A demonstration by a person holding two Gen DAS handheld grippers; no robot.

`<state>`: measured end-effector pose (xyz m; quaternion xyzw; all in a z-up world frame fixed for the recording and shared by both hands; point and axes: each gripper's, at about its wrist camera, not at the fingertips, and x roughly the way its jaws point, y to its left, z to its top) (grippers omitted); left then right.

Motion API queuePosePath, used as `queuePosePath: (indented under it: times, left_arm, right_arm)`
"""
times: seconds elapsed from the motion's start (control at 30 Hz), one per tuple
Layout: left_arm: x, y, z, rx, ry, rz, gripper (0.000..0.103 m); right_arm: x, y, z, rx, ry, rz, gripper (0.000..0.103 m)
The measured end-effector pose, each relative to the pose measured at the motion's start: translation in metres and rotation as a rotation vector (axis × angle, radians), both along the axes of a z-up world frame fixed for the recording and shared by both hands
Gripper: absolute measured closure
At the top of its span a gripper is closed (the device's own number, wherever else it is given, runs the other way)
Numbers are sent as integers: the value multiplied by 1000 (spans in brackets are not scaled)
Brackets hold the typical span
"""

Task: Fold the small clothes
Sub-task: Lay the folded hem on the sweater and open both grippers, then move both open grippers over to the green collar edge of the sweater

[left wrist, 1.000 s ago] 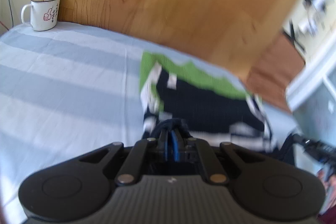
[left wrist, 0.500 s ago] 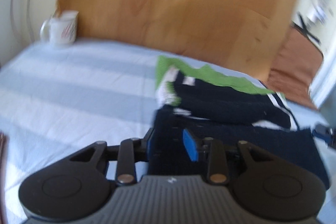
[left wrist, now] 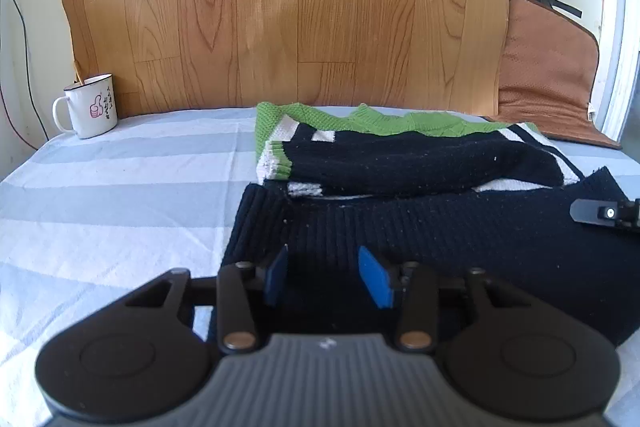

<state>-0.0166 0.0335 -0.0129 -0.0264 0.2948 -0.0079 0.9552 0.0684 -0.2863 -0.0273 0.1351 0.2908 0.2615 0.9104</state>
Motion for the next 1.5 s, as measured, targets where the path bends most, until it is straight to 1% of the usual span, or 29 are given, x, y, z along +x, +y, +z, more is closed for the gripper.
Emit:
queuePosePath:
  times: [0.07, 0.13, 0.4, 0.6, 0.67, 0.7, 0.73, 0.77, 0.8, 0.83, 0.97, 1.07, 1.5]
  left_arm:
    - [0, 0, 0, -4, -2, 0, 59]
    - [0, 0, 0, -6, -2, 4, 54]
    - [0, -1, -1, -1, -1, 6, 54]
    - [-1, 1, -1, -3, -16, 12, 53]
    - [-3, 2, -1, -10, -31, 21, 48]
    - [-5, 3, 0, -17, -45, 26, 42]
    - [-7, 4, 1, -23, -62, 31, 33]
    - [-9, 5, 2, -27, -81, 36, 27]
    - [-12, 5, 4, -30, -103, 39, 18]
    - [-15, 5, 5, -31, -127, 39, 13]
    - [-24, 1, 9, -11, -188, 30, 3]
    - [-24, 0, 11, -4, -195, 40, 1]
    - [-37, -8, 13, 58, -266, 58, 0]
  right_arm:
    - [-1, 1, -1, 2, -1, 0, 66]
    - [-1, 1, -1, 5, -2, -2, 65]
    - [-3, 1, -1, 11, -8, 5, 59]
    - [-3, 1, -1, 15, -9, 6, 56]
    - [-3, 1, -1, 15, -9, 6, 56]
    - [-3, 1, -1, 15, -9, 6, 56]
    - [-3, 1, -1, 15, -9, 6, 55]
    - [-3, 1, -1, 14, -9, 6, 55]
    - [-4, 1, -1, 14, -9, 5, 55]
    - [-4, 1, -1, 14, -9, 5, 55]
    - [-4, 1, -1, 15, -9, 4, 55]
    - [-4, 2, -2, 14, -9, 4, 54]
    - [-4, 2, -2, 15, -9, 3, 54]
